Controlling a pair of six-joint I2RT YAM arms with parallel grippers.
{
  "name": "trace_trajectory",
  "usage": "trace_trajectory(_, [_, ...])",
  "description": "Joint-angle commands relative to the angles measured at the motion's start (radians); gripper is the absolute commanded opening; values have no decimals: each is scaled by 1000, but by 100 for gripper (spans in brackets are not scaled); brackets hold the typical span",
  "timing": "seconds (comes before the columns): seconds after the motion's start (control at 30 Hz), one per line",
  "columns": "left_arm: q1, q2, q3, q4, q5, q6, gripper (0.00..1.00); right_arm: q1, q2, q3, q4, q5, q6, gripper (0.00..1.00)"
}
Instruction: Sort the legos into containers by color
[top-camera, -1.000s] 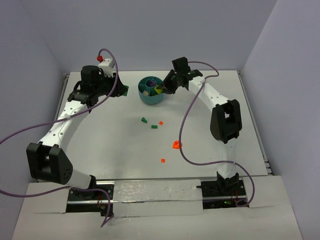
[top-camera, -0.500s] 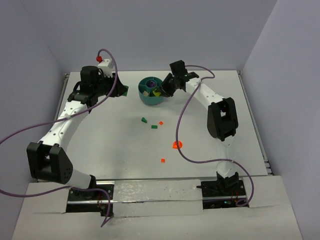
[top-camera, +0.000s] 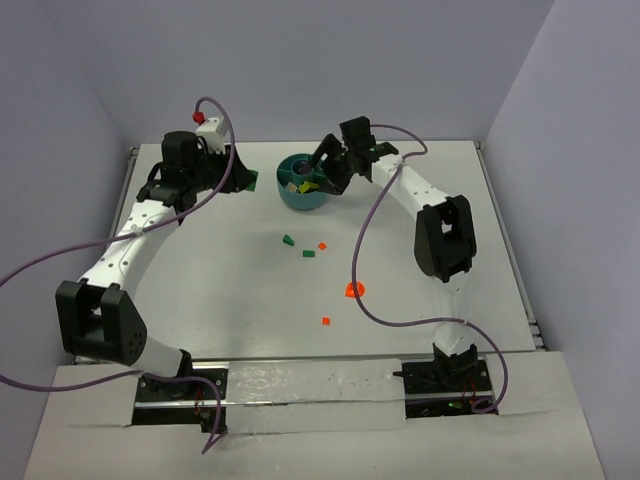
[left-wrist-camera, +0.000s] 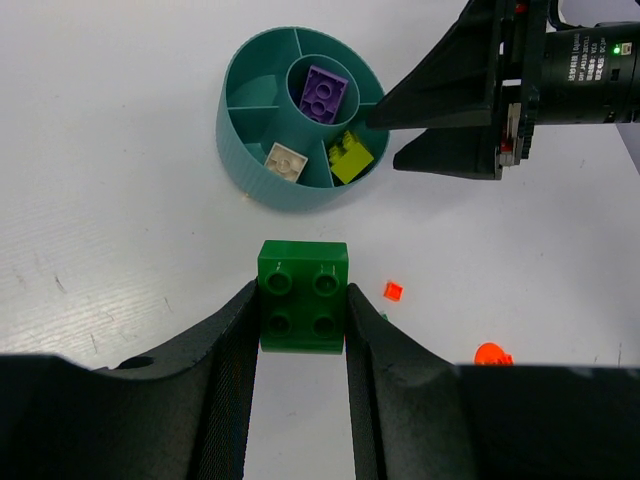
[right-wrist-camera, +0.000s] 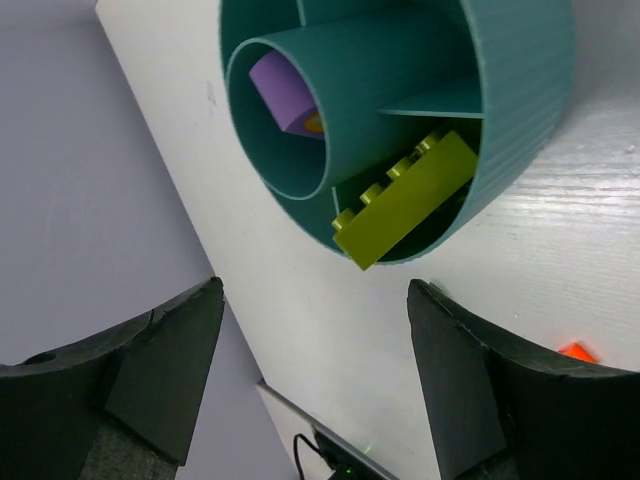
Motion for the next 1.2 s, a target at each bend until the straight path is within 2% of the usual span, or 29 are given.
trace_trajectory(0.0, [12, 38, 55, 95, 18, 12, 0, 9, -80, 45, 67, -75, -86, 86])
trace_trajectory(0.13, [18, 168, 196, 70, 82, 91, 0, 4, -162, 45, 61, -107, -217, 99])
trace_trajectory(0.2, [25, 260, 285, 36, 141, 114, 0, -2, -196, 41, 44, -114, -315, 100])
trace_trajectory(0.33, [39, 389, 352, 140, 271, 85, 0, -37, -282, 0, 8, -146, -487, 100])
trace_trajectory(0.47, [50, 486, 398, 297, 448, 53, 2, -100, -342, -54, -10, -221, -559, 100])
trace_trajectory(0.57, [52, 579, 499, 301, 513, 31, 3, -156, -364, -90, -20, -267, -573, 100])
trace_trajectory(0.73, [52, 710, 622, 314, 495, -2, 5, -231, -409, -144, -11, -276, -600, 100])
trace_trajectory(0.9, [53, 750, 619, 394, 446, -34, 9, -242, -403, -128, -16, -281, -601, 100])
trace_trajectory(1.07, [52, 797, 659, 428, 452, -60, 21, -243, -392, -127, -15, -285, -595, 100])
trace_trajectory(1.17, [52, 830, 686, 432, 469, -78, 24, -242, -391, -137, -11, -287, -592, 100])
